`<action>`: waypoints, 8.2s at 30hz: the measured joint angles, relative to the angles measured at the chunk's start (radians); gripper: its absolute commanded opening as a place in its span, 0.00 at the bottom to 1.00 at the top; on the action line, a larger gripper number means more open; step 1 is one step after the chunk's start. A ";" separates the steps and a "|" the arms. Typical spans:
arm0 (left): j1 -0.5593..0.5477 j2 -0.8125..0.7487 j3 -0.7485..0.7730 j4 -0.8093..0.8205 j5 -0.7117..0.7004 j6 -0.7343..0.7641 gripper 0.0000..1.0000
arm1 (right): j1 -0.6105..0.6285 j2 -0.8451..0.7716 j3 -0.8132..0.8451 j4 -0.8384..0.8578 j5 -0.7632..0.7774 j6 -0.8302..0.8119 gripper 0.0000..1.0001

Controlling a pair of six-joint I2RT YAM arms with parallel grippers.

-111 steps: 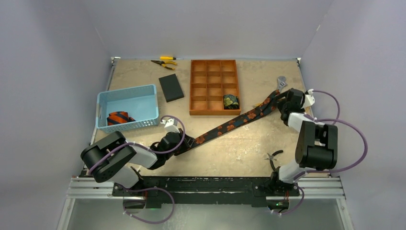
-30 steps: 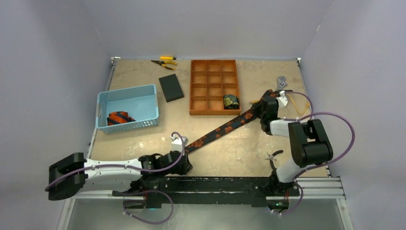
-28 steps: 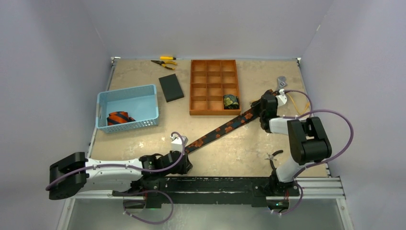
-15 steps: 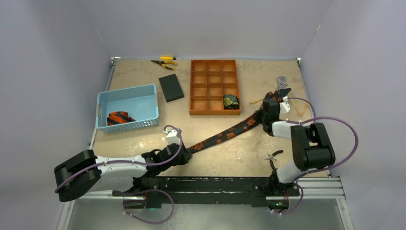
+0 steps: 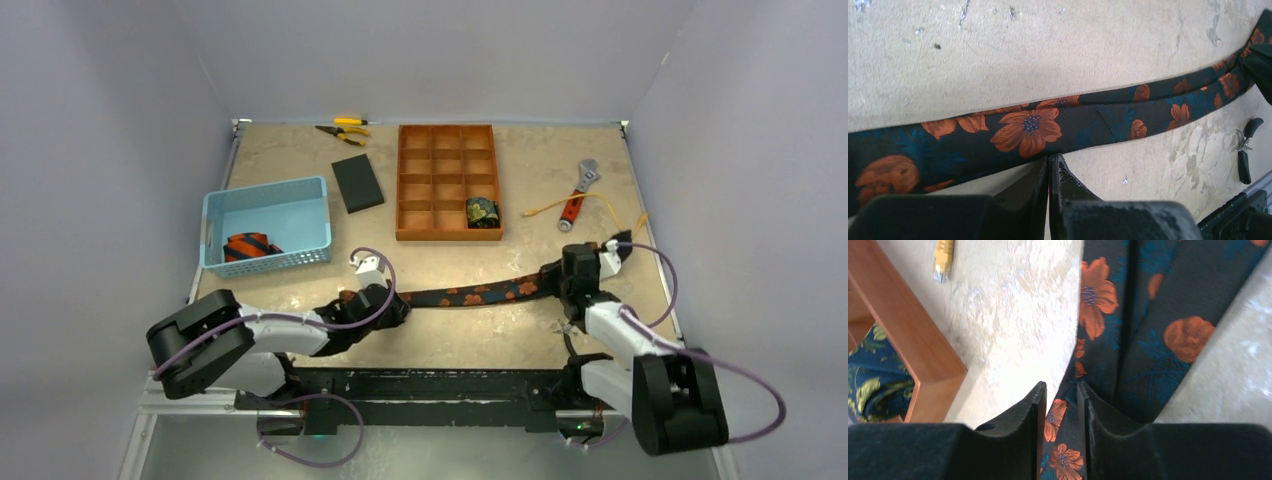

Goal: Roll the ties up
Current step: Flatten out the tie at the center of the board, then roll the tie at the center of the board.

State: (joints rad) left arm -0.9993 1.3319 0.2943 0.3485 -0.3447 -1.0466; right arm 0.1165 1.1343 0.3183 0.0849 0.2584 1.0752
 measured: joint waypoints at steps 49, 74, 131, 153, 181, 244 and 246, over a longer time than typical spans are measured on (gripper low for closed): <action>0.454 -0.317 0.253 -0.871 0.045 0.182 0.47 | 0.678 0.496 0.328 0.693 -0.640 -0.361 0.46; 0.454 -0.219 0.167 -0.728 0.109 0.217 0.18 | 0.673 0.249 0.172 0.528 -0.531 -0.426 0.47; 0.410 -0.203 0.176 -0.620 0.232 0.278 0.54 | 0.501 0.223 0.229 0.216 -0.484 -0.433 0.44; 0.422 -0.099 0.182 -0.504 0.259 0.281 0.12 | 0.691 0.403 0.333 0.297 -0.488 -0.447 0.41; 0.423 -0.167 0.230 -0.678 0.215 0.281 0.00 | 0.843 0.740 0.596 0.238 -0.299 -0.248 0.02; 0.222 0.027 0.462 -0.700 0.127 0.264 0.00 | 0.769 0.678 0.464 0.323 -0.409 -0.199 0.11; 0.219 0.027 0.462 -0.697 0.127 0.264 0.00 | 0.769 0.696 0.478 0.339 -0.412 -0.190 0.11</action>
State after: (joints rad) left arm -0.7807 1.3594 0.7563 -0.3485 -0.2180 -0.7830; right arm 0.8852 1.8301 0.7963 0.4240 -0.1535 0.8856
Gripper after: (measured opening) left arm 0.022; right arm 0.116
